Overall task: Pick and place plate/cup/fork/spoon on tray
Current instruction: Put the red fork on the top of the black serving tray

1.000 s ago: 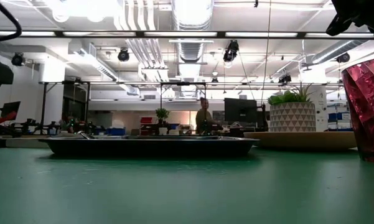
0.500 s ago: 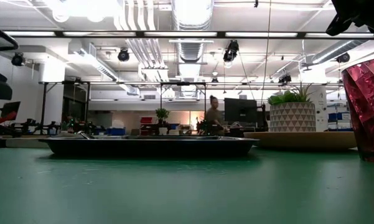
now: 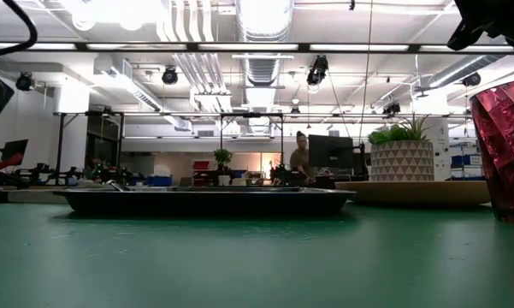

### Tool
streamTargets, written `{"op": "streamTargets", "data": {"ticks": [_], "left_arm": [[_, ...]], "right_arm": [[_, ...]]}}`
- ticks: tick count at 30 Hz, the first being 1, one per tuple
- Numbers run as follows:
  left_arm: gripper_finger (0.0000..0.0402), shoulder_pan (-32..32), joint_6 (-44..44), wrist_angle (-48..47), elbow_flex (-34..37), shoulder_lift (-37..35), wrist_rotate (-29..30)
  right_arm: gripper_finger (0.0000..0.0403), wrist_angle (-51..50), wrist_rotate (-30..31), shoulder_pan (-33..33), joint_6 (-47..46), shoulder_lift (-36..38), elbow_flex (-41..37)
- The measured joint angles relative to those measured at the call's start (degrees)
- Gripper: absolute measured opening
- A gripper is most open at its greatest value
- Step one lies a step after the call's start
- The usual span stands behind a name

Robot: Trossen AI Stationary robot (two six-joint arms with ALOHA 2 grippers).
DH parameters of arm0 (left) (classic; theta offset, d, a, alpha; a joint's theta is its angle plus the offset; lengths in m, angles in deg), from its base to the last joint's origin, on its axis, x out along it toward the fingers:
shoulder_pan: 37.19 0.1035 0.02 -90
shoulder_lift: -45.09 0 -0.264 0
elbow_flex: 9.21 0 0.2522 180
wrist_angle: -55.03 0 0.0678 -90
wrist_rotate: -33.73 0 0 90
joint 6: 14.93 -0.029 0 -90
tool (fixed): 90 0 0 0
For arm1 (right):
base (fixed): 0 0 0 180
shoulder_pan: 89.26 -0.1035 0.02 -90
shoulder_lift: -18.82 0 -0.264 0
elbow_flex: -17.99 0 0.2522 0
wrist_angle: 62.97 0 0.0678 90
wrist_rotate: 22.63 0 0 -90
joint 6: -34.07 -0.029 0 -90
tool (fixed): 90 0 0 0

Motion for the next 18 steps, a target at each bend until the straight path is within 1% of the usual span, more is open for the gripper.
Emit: {"op": "streamTargets", "data": {"ticks": [6, 12, 18], "left_arm": [[0.0123, 0.0, 5.0, -0.5, 2.0, 0.0, 0.0], [0.0123, 0.0, 6.1, -0.4, 2.4, 1.8, 0.0], [0.0123, 0.0, 5.0, -0.3, 2.2, 4.8, 0.0]], "right_arm": [[0.0009, -0.6, 0.0, 0.0, 0.0, 0.0, 0.0], [0.0009, -1.0, 0.0, 0.0, 0.1, 0.0, 0.0], [0.0009, -1.0, 0.0, 0.0, 0.1, 0.0, 0.0]]}}
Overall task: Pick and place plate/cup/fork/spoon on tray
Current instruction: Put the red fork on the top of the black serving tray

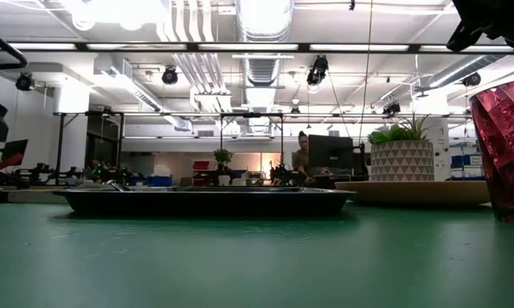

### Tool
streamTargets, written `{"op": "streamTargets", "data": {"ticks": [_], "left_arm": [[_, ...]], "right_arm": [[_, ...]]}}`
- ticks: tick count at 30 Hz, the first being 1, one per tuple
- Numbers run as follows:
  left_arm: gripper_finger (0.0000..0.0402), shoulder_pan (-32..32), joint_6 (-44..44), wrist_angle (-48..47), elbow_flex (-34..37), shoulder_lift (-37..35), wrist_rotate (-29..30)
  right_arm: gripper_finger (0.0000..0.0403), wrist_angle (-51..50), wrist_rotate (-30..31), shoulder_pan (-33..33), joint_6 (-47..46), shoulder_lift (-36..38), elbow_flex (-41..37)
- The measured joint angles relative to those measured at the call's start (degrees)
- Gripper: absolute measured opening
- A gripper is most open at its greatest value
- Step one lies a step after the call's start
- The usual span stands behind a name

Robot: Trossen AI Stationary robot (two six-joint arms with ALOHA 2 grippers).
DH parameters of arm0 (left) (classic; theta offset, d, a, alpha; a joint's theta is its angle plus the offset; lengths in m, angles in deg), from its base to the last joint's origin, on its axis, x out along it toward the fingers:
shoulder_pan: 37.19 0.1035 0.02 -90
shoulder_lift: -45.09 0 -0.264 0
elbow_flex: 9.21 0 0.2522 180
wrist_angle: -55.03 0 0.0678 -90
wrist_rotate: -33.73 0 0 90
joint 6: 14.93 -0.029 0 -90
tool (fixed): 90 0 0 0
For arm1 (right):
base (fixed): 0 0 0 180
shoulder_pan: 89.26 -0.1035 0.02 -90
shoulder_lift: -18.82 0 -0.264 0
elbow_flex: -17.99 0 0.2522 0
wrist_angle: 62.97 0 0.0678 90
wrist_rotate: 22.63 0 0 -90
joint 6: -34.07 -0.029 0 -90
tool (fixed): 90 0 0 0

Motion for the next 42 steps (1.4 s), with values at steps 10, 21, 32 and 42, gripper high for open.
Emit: {"op": "streamTargets", "data": {"ticks": [10, 21, 32, 42], "left_arm": [[0.0041, 0.0, -0.2, 0.0, 0.1, 0.4, -0.1], [0.0020, 0.0, -3.8, -0.6, -3.3, 0.2, 0.1], [0.0021, 2.7, -19.5, -0.6, -13.9, -0.8, 8.5], [0.0021, 18.5, -60.7, 0.0, -28.7, -0.2, 23.0]], "right_arm": [[0.0009, 0.0, 0.0, 0.0, 0.0, 0.0, 0.0], [0.0009, 0.0, 0.0, 0.0, 0.0, 0.0, 0.0], [0.0009, 0.0, 0.0, 0.0, 0.0, 0.0, 0.0], [0.0009, 0.1, 0.0, 0.0, 0.0, 0.0, 0.0]]}}
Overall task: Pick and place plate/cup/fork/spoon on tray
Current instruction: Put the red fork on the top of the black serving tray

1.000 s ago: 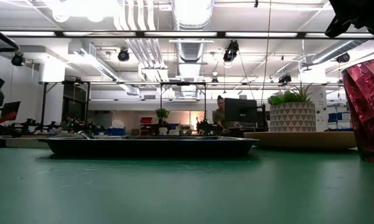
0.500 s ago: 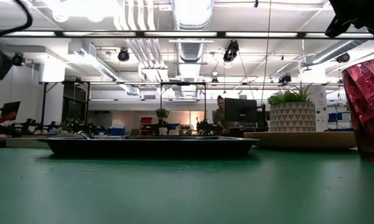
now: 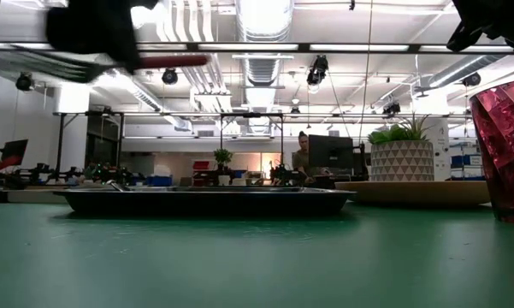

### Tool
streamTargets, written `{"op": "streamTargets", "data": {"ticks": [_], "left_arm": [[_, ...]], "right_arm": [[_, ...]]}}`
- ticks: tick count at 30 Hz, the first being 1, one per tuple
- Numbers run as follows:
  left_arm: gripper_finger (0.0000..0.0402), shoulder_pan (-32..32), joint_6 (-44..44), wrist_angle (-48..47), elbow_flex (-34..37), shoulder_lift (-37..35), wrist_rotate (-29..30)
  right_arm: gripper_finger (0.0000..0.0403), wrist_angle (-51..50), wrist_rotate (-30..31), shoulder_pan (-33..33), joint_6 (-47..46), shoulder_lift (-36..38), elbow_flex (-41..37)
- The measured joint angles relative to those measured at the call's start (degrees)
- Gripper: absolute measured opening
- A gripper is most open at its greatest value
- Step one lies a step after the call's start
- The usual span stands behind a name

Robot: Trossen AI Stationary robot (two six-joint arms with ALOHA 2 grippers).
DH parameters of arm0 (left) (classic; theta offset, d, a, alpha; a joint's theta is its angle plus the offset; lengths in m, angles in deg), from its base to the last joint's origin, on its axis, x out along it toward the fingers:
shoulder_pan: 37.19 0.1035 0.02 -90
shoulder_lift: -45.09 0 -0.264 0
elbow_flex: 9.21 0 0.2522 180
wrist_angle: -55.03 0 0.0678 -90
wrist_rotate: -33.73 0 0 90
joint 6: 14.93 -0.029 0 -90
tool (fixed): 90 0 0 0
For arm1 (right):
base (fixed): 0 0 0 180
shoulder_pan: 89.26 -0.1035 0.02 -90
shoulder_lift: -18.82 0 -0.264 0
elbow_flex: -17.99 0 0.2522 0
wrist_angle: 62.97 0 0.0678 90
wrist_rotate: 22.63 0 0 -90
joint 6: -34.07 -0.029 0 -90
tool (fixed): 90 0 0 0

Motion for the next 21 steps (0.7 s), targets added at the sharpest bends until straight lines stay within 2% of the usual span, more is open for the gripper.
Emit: {"op": "streamTargets", "data": {"ticks": [5, 10, 15, 18, 21], "left_arm": [[0.0021, 12.2, -23.2, 0.8, -3.8, 0.9, -0.2], [0.0021, 26.4, -45.3, 9.5, -3.8, 2.2, -2.7], [0.0022, 39.7, -67.0, 13.6, -3.7, 6.8, -4.0], [0.0022, 46.1, -77.4, 13.9, -3.7, 10.4, -4.1], [0.0022, 51.1, -84.2, 13.2, -3.6, 14.0, -4.4]], "right_arm": [[0.0009, 0.0, 0.0, 0.0, 0.0, 0.0, 0.0], [0.0009, 0.0, 0.0, 0.0, 0.0, 0.0, 0.0], [0.0009, -0.2, 0.0, 0.0, 0.0, 0.0, 0.0], [0.0009, -0.4, 0.0, 0.0, 0.0, 0.0, 0.0], [0.0009, -2.0, 0.0, 0.0, -0.6, 0.0, 0.0]]}}
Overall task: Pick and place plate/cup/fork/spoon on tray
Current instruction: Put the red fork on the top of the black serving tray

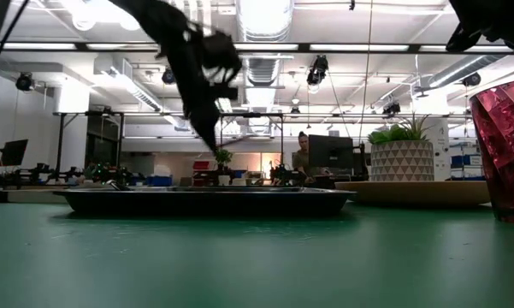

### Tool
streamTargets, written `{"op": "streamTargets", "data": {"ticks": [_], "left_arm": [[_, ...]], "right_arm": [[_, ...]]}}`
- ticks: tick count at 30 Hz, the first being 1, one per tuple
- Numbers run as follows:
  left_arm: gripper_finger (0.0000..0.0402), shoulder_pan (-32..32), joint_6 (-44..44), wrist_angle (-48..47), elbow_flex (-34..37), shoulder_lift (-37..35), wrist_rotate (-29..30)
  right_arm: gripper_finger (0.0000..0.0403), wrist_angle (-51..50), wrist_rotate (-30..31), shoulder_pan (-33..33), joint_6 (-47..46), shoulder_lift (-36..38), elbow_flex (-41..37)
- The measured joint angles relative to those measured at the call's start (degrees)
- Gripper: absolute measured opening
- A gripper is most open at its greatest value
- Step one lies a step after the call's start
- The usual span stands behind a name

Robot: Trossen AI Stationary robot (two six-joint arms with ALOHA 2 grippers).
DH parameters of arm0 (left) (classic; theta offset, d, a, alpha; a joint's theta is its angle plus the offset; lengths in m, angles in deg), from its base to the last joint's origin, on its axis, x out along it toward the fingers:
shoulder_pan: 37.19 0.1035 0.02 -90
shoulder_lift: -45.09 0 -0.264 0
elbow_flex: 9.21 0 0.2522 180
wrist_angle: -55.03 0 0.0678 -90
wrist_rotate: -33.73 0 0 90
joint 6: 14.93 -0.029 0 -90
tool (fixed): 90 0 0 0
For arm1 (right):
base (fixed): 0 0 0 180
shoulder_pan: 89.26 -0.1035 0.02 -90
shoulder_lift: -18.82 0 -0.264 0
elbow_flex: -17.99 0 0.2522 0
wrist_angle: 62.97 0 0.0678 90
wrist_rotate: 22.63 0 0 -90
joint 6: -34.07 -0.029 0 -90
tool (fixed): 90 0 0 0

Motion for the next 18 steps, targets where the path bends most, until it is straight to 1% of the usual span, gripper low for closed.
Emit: {"op": "streamTargets", "data": {"ticks": [2, 4, 7, 9, 18], "left_arm": [[0.0022, 2.3, -3.9, -0.4, 0.0, 2.1, -0.5], [0.0022, 3.8, -7.9, -0.1, -0.1, 3.7, -2.4], [0.0022, 5.0, -15.1, 0.5, -0.5, 5.7, -6.0], [0.0022, 5.2, -18.7, 0.3, -0.5, 6.7, -6.5], [0.0022, 5.4, -23.4, 5.2, -0.5, 8.2, -7.4]], "right_arm": [[0.0009, -1.3, 0.0, 0.0, -1.0, 0.0, 0.0], [0.0009, -2.8, 0.0, 0.0, -1.7, 0.0, 0.0], [0.0009, -5.0, 0.2, 0.0, -2.5, 0.0, 0.0], [0.0009, -5.8, 0.2, 0.0, -3.0, 0.0, 0.0], [0.0009, -6.4, 0.2, 0.0, -4.7, 0.0, 0.0]]}}
